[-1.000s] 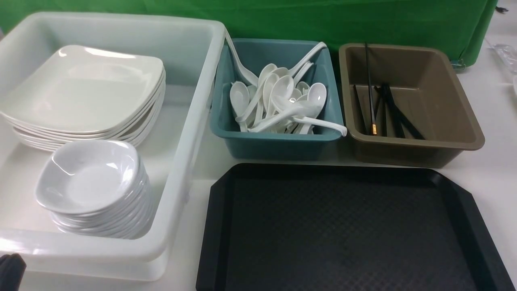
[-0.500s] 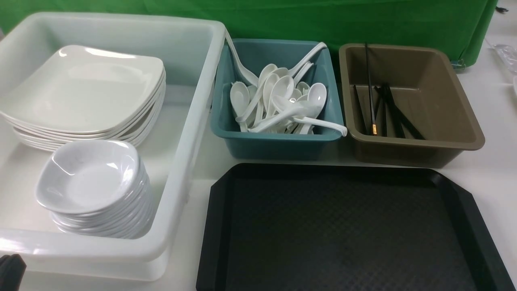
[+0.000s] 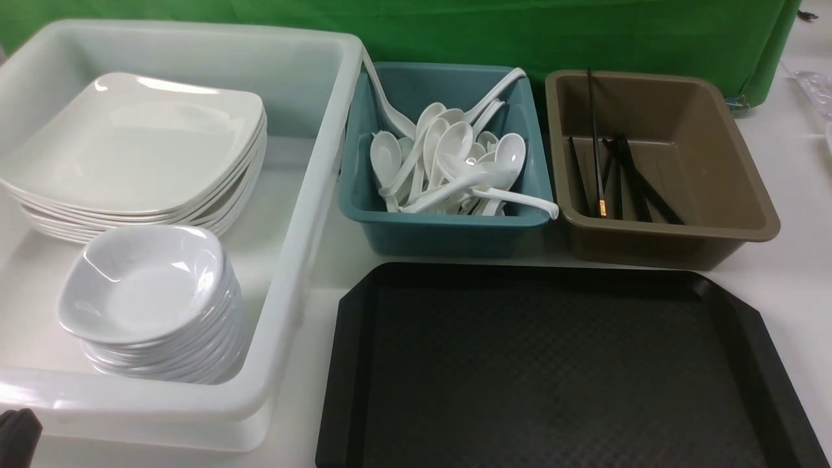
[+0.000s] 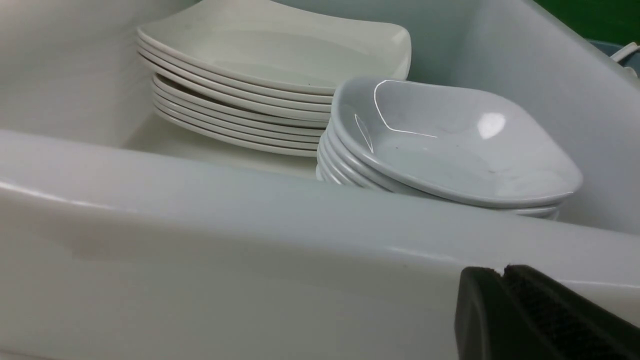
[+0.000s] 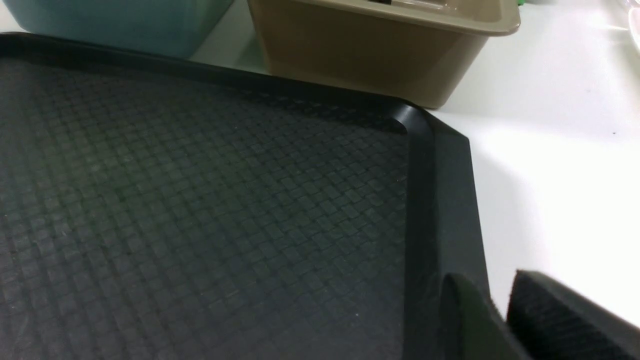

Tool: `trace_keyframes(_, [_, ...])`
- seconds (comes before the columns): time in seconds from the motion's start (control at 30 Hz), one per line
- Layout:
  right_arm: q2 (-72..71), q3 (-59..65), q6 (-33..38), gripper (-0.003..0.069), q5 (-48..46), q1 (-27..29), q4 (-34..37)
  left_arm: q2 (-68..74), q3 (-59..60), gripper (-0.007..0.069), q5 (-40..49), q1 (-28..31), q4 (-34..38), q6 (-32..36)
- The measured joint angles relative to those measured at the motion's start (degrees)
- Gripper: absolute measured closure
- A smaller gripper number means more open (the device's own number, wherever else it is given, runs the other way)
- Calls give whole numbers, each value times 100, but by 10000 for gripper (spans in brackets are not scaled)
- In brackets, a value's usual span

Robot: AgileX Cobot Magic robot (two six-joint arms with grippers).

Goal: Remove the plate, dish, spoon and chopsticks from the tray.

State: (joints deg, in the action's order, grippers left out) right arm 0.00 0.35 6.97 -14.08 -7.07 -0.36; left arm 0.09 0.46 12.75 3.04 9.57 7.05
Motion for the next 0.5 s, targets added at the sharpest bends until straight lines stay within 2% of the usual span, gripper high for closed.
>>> trace_keyframes(0.5, [0, 0, 0, 459, 0, 0, 0, 0, 0, 607, 0, 0, -5, 0])
